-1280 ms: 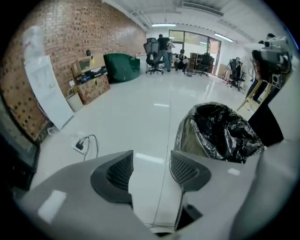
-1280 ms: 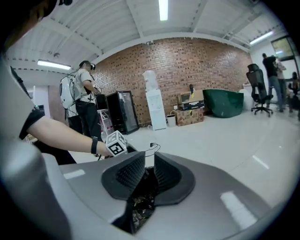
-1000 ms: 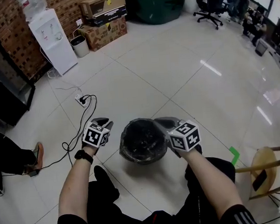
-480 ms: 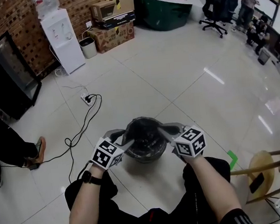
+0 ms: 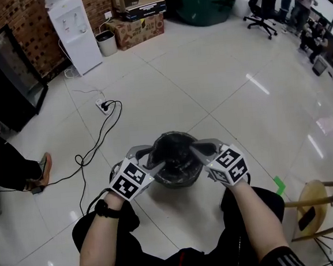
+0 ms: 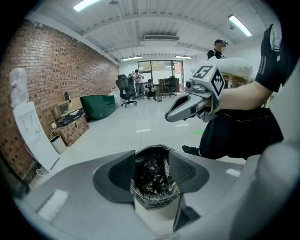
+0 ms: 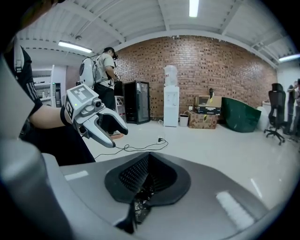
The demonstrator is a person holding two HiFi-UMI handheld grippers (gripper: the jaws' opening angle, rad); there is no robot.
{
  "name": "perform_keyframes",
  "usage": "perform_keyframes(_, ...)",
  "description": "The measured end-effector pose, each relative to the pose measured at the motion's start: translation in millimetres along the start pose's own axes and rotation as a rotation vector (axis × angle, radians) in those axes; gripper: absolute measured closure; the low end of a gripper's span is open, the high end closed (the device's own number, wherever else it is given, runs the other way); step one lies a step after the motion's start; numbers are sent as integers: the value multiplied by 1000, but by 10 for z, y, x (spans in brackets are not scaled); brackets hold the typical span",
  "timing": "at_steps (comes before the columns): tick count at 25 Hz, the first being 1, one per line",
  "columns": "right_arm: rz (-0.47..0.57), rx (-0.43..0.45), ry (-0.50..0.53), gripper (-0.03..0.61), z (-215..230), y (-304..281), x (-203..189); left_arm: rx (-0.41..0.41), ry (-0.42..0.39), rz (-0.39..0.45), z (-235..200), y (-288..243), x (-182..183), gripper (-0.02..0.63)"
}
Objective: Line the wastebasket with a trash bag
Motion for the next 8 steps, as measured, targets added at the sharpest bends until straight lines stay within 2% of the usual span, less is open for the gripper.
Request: perform_keyframes(8,7,-3,0,572,-6,36,-28,10,-18,9,5,32,25,397)
Point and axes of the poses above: the fingertips, and each gripper's own axes: y backward along the fingers, z to its right, x out of its top, the point moved 10 cm from there along y, backward along the fingers, and after that the axes turned 10 degrees about x, right-handed, at the moved point
